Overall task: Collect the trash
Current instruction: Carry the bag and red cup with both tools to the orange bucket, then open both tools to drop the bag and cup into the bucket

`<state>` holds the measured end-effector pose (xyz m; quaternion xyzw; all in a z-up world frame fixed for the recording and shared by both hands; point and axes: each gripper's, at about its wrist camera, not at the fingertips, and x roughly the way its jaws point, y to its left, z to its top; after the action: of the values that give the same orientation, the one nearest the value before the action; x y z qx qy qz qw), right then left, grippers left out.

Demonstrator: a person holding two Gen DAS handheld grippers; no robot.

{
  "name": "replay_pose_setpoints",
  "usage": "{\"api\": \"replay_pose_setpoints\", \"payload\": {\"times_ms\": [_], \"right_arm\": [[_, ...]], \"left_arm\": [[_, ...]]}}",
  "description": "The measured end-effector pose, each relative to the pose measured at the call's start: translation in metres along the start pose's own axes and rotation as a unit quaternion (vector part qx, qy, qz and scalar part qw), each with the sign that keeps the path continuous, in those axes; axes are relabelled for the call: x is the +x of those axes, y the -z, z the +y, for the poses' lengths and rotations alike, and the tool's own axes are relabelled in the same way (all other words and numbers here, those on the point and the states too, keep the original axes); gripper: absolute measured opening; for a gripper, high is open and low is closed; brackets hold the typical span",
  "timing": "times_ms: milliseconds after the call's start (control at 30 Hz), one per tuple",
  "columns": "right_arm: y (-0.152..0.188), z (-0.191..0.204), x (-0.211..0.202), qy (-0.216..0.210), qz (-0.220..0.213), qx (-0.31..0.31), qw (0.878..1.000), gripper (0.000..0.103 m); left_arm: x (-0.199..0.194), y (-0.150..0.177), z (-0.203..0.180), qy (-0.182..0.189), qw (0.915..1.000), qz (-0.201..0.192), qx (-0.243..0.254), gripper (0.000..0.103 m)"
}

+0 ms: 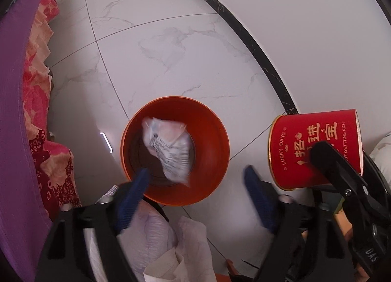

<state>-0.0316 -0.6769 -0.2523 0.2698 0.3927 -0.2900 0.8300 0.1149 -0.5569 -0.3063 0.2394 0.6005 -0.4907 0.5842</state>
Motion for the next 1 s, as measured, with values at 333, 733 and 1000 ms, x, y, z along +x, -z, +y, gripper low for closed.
{"api": "replay_pose_setpoints", "payload": {"times_ms": [333, 733, 1000], "right_arm": [[-0.005, 0.014, 0.036, -0.007, 0.018, -0.017, 1.000, 0.055], [-0.003, 0.015, 0.065, 0.050, 0.034, -0.019, 0.998, 0.075], [-0.007, 0.024, 0.011, 0.024, -0.001, -0.013, 1.000, 0.075]], "left_arm": [[-0.052, 0.010, 0.029, -0.060, 0.9955, -0.048, -0.055, 0.083], [-0.070, 0.022, 0.053, -0.069, 0.9919, -0.058, -0.090, 0.084], [-0.108, 0.048, 0.047, -0.058, 0.9893, -0.093, -0.095, 0.083]]}}
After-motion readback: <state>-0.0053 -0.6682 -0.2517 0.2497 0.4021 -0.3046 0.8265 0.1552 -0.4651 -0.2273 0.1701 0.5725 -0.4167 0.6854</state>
